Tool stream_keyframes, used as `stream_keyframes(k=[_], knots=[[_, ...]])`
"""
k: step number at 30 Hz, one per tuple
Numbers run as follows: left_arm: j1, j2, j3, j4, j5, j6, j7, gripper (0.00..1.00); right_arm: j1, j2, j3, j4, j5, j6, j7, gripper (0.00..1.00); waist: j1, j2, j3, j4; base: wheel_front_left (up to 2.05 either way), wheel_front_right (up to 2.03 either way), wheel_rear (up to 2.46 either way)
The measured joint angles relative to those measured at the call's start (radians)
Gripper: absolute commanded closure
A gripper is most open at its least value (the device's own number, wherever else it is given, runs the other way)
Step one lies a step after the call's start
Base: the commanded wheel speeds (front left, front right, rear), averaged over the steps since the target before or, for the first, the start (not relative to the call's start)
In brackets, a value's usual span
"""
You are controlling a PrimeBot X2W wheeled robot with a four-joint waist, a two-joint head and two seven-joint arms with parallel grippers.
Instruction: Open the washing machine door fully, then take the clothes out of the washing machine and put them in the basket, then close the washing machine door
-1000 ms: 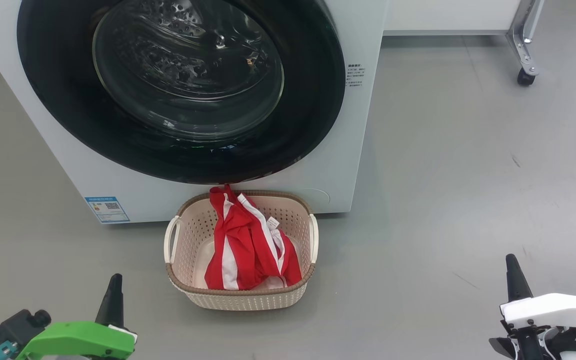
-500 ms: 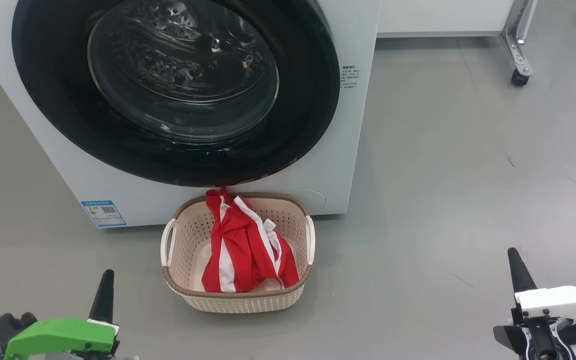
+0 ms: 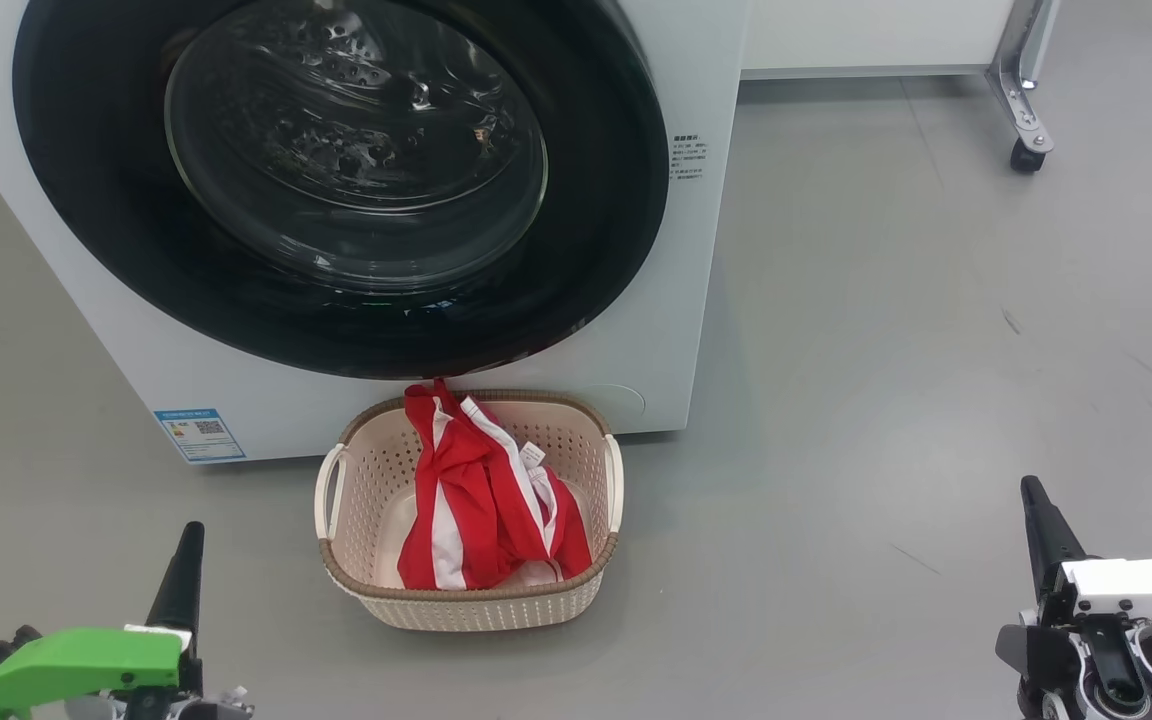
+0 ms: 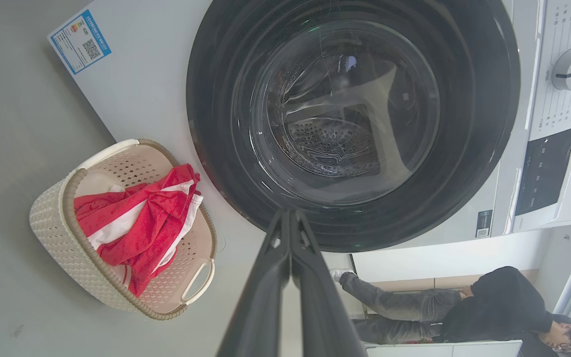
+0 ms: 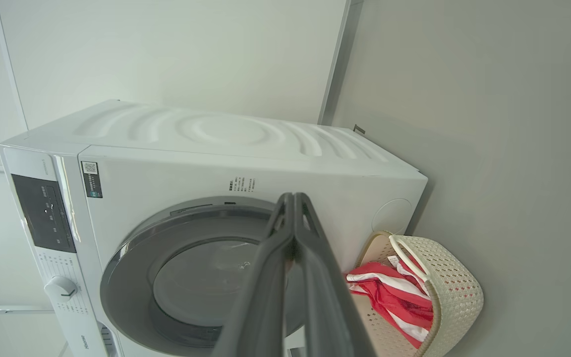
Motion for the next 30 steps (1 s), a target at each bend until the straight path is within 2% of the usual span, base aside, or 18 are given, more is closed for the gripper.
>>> stream_keyframes(k=[8, 30], knots=[[-0.009, 0.001, 0.023, 0.008, -0.105, -0.010, 0.016, 1.00, -0.022, -0.003, -0.014, 0.013, 0.105, 0.015, 0.020, 1.00, 0.0000, 0.0000, -0.003, -0.006, 0.00, 0.00, 0.00], [-0.015, 0.001, 0.029, 0.018, -0.107, -0.018, 0.023, 1.00, -0.030, -0.006, -0.016, 0.020, 0.109, 0.017, 0.023, 1.00, 0.0000, 0.0000, -0.004, -0.006, 0.00, 0.00, 0.00]])
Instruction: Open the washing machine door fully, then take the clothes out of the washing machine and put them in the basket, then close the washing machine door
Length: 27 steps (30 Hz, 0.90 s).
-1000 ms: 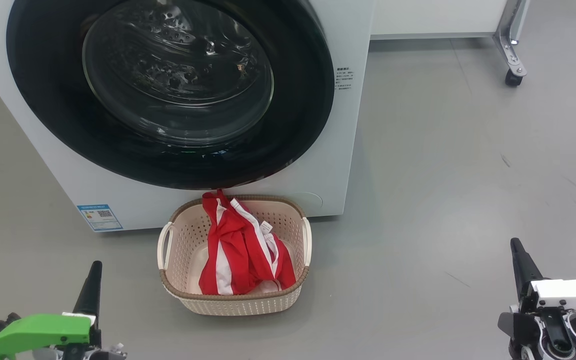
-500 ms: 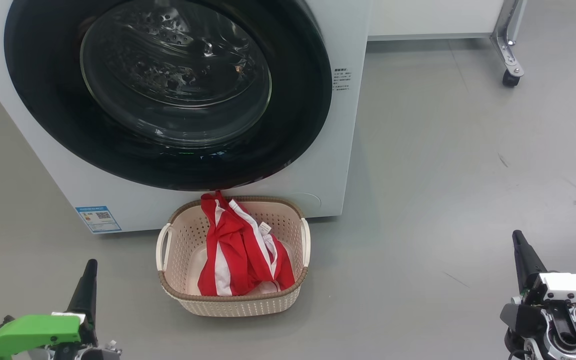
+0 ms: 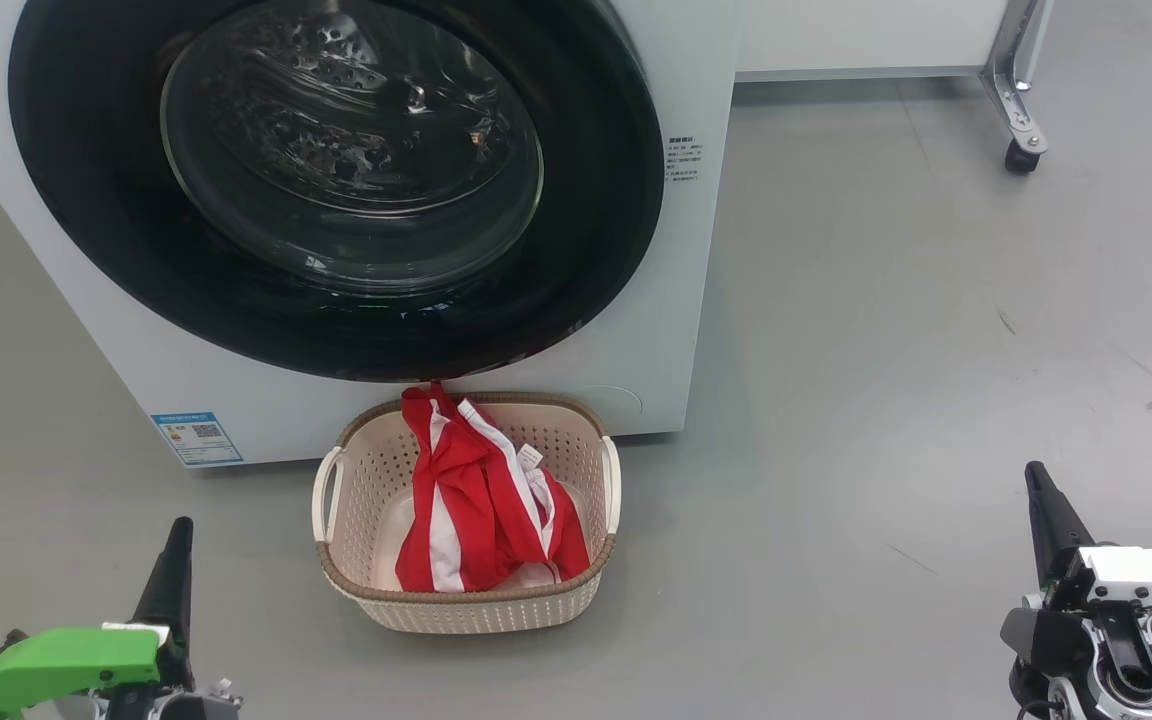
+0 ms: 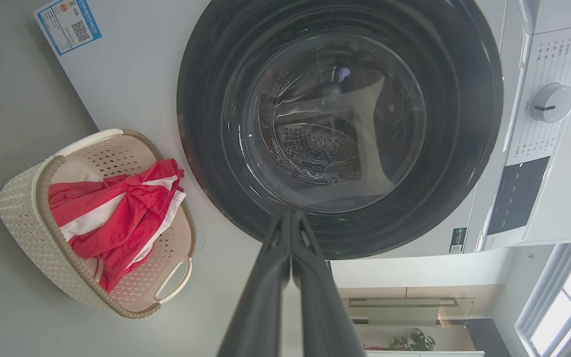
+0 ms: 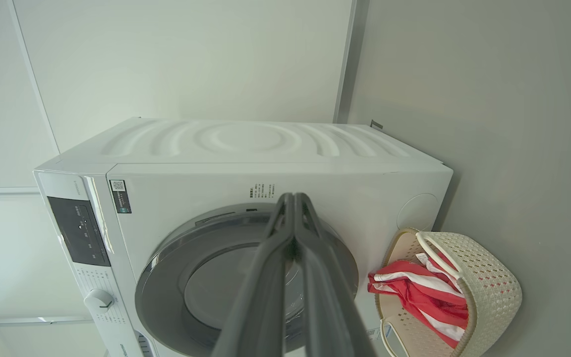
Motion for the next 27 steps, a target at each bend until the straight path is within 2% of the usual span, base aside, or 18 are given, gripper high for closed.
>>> stream_keyframes(k=[27], knots=[[-0.006, 0.000, 0.003, 0.005, 0.000, 0.000, 0.000, 1.00, -0.001, 0.000, -0.003, 0.006, 0.000, 0.001, 0.006, 1.00, 0.0000, 0.0000, 0.000, 0.000, 0.00, 0.00, 0.00]])
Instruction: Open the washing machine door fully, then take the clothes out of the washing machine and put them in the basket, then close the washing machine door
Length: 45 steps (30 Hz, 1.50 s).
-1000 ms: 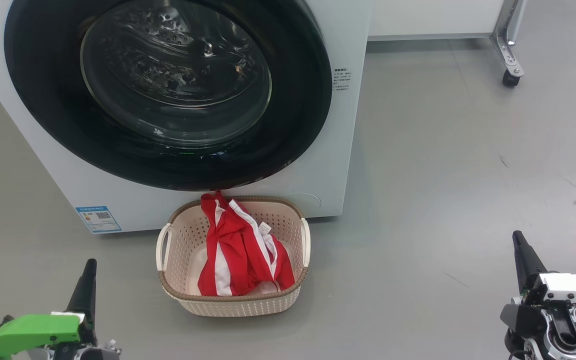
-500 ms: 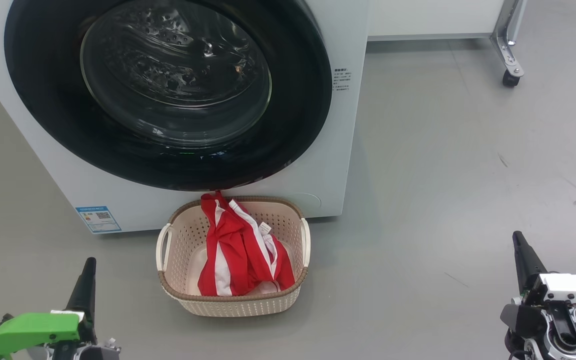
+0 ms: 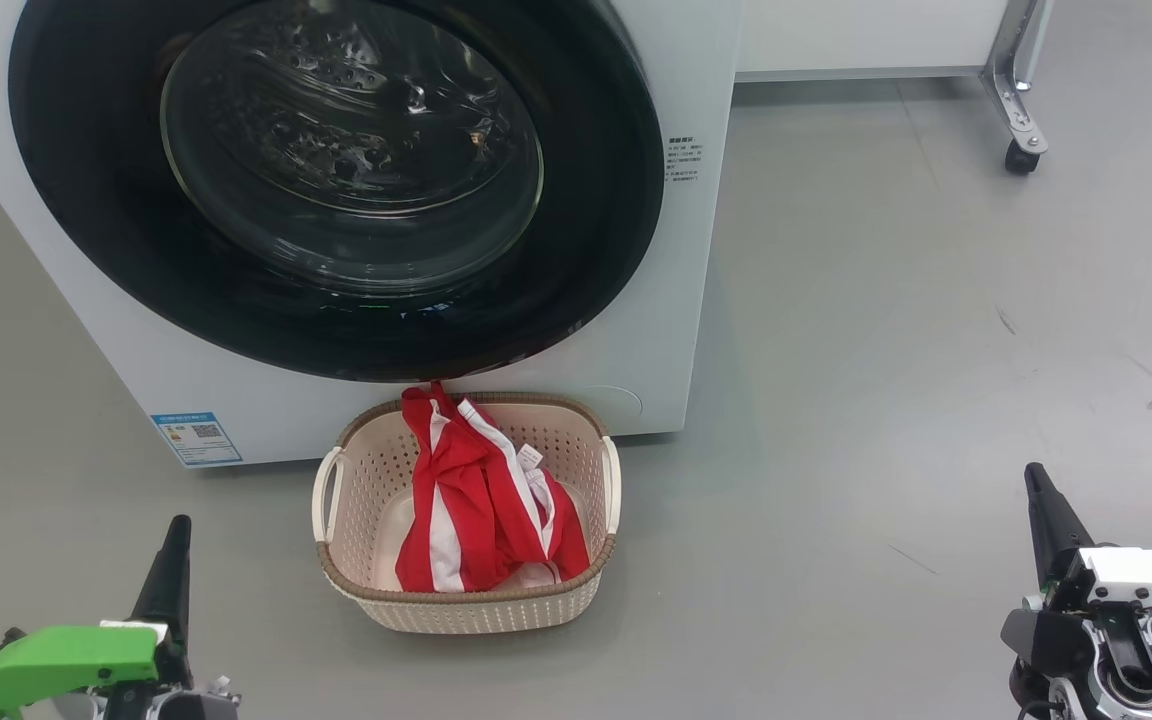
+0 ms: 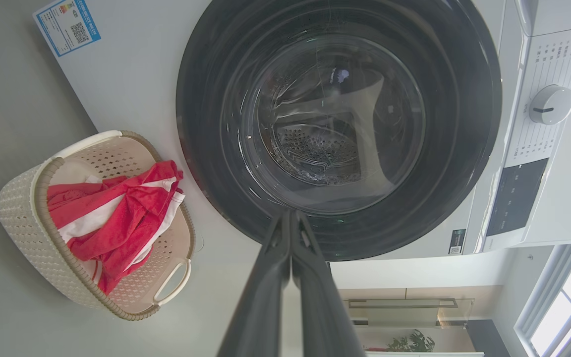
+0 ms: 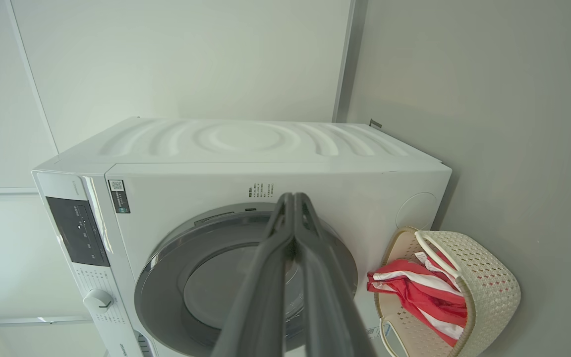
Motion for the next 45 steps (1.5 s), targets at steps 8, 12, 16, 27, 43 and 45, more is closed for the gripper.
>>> stream_keyframes(k=[8, 12, 16, 27, 43, 45], knots=[[0.000, 0.000, 0.001, 0.001, 0.000, 0.000, 0.000, 1.00, 0.000, 0.000, -0.001, 0.001, 0.000, 0.000, 0.000, 1.00, -0.0001, 0.0000, 0.000, 0.000, 0.00, 0.00, 0.00], [0.000, 0.000, 0.001, 0.001, 0.000, 0.000, 0.000, 1.00, 0.000, 0.000, -0.001, 0.001, 0.000, 0.000, 0.000, 1.00, 0.0000, 0.0000, 0.000, 0.000, 0.00, 0.00, 0.00], [-0.001, 0.000, 0.002, 0.001, 0.000, 0.000, 0.000, 1.00, 0.000, 0.000, -0.001, 0.002, 0.000, 0.005, 0.000, 1.00, 0.0000, 0.0000, 0.000, 0.000, 0.00, 0.00, 0.00], [-0.001, 0.000, 0.002, 0.002, 0.000, 0.000, 0.000, 1.00, 0.000, 0.000, -0.002, 0.004, 0.000, 0.005, 0.002, 1.00, 0.0000, 0.0000, 0.000, 0.000, 0.00, 0.00, 0.00], [-0.002, 0.000, 0.005, 0.002, 0.000, 0.000, 0.001, 1.00, 0.000, 0.001, -0.003, 0.004, 0.000, 0.005, 0.002, 1.00, 0.0000, 0.0000, 0.000, 0.000, 0.00, 0.00, 0.00], [-0.002, 0.000, 0.005, 0.002, 0.000, 0.000, 0.001, 1.00, 0.000, 0.001, -0.004, 0.004, 0.000, 0.005, 0.002, 1.00, 0.0000, 0.0000, 0.000, 0.000, 0.00, 0.00, 0.00]])
